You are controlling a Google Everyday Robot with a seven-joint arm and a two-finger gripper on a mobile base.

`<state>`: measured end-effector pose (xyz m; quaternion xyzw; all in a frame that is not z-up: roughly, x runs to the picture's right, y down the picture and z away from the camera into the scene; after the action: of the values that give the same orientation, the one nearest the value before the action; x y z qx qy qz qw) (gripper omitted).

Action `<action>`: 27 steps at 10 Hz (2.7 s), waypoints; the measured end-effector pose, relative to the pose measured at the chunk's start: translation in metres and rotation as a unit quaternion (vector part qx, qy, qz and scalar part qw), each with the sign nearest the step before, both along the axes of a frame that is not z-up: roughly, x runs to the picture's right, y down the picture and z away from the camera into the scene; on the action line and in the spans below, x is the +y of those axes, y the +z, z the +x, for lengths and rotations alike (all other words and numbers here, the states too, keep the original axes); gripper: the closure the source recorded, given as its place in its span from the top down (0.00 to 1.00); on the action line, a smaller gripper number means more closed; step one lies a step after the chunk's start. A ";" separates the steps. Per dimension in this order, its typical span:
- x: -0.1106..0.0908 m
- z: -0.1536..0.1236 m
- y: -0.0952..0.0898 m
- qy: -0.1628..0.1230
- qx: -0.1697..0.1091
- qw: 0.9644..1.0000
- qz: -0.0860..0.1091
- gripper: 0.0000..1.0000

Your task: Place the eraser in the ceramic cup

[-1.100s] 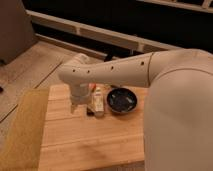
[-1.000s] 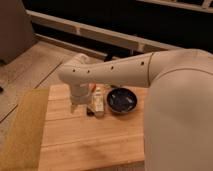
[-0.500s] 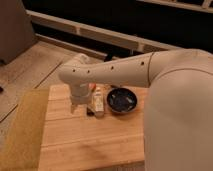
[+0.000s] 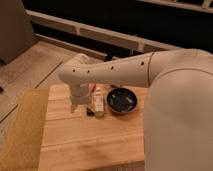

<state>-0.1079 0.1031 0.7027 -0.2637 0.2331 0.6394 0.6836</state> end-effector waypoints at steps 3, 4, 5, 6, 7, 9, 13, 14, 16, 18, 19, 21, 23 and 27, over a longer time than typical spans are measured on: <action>0.000 0.000 0.000 0.000 0.000 1.000 0.000 0.65; 0.000 0.000 0.000 0.000 0.000 1.000 0.000 0.65; 0.000 0.000 0.000 0.000 0.000 1.000 0.000 0.65; 0.000 0.000 0.000 0.000 0.000 1.000 0.000 0.65; 0.000 0.000 0.000 0.000 0.000 1.000 0.000 0.65; 0.000 0.000 0.000 -0.001 0.000 1.000 0.001 0.65; -0.075 0.015 0.024 -0.041 0.000 0.996 0.074 0.65; -0.118 0.020 0.034 -0.079 -0.004 0.990 0.113 0.65; -0.166 0.014 0.047 -0.136 -0.027 0.978 0.158 0.65; -0.181 -0.001 0.061 -0.172 -0.064 0.968 0.170 0.65; -0.176 -0.015 0.071 -0.186 -0.090 0.965 0.164 0.65; -0.166 -0.030 0.083 -0.188 -0.123 0.963 0.150 0.65; -0.157 -0.036 0.099 -0.180 -0.141 0.965 0.127 0.65; -0.147 -0.034 0.121 -0.210 -0.138 0.965 0.074 0.65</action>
<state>-0.1414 -0.0440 0.8240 -0.2433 0.1385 0.4539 0.8459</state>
